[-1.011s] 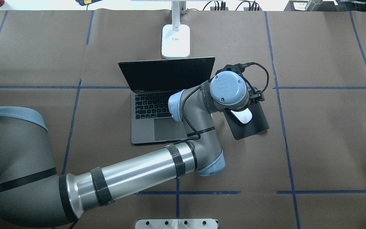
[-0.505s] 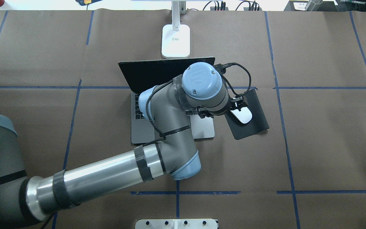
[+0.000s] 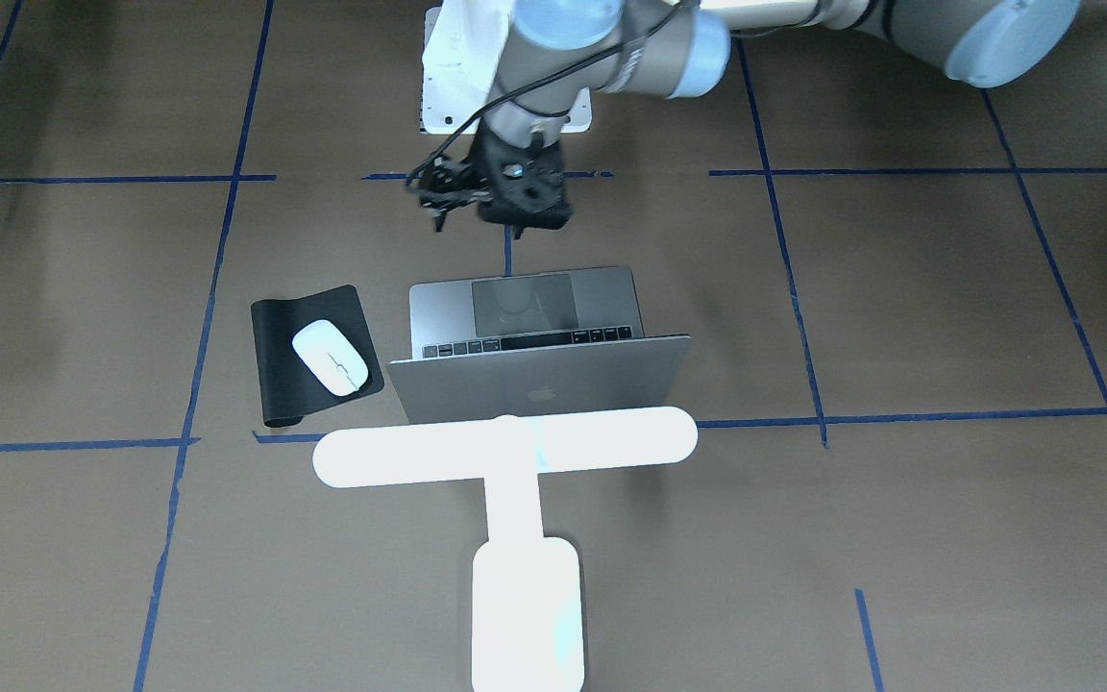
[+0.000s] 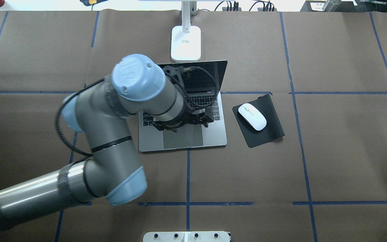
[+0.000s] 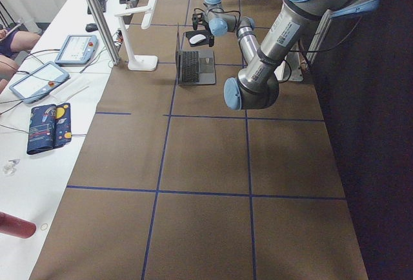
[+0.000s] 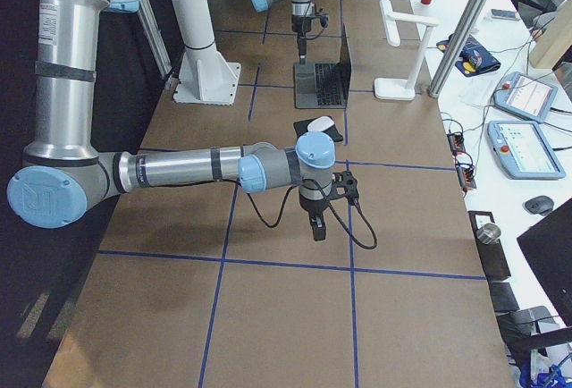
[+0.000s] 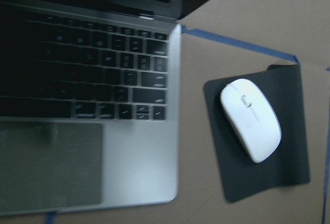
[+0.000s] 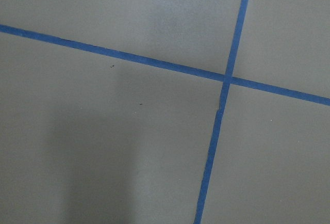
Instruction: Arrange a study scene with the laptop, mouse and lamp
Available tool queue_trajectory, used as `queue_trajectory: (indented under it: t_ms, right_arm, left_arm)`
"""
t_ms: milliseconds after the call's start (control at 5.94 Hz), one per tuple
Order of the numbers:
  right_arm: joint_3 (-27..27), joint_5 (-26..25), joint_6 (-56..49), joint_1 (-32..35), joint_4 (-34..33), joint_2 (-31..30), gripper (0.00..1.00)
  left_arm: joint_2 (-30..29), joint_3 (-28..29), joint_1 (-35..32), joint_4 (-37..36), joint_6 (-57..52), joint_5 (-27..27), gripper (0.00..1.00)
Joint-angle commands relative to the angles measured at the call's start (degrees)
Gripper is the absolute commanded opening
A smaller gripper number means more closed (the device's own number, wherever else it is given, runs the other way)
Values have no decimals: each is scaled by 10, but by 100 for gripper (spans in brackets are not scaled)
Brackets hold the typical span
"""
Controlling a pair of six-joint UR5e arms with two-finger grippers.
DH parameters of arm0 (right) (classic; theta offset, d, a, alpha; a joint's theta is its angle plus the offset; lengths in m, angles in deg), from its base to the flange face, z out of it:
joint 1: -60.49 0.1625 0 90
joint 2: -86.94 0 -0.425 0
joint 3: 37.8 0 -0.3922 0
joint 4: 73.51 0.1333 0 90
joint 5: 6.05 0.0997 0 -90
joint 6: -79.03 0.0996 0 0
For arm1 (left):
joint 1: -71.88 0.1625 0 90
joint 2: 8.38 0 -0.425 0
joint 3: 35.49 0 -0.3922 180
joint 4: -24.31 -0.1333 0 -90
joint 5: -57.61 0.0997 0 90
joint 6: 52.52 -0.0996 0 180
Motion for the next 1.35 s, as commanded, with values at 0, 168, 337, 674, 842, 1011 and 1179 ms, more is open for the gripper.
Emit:
queue_trajectory:
  t_ms: [0, 168, 337, 674, 842, 1011, 1179]
  right_arm:
    - [-31, 4, 1, 46, 5, -8, 100]
    - [-49, 26, 2, 87, 4, -8, 100]
    - [-73, 70, 0, 115, 4, -8, 100]
    - [-79, 99, 3, 122, 4, -16, 100]
    - [-73, 107, 5, 122, 5, -16, 100]
    - [-72, 106, 6, 122, 6, -15, 100]
    - [-71, 106, 7, 122, 4, -12, 100]
  left_arm:
    - [132, -152, -58, -82, -125, -34, 100]
    - [180, -164, -111, -91, -194, -80, 100]
    - [233, -162, -156, -92, -277, -94, 100]
    - [311, -147, -275, -103, -446, -135, 100]
    - [320, -121, -354, -152, -567, -152, 100]
    - [323, -75, -424, -181, -668, -162, 100]
    - [330, -5, -492, -181, -747, -207, 100]
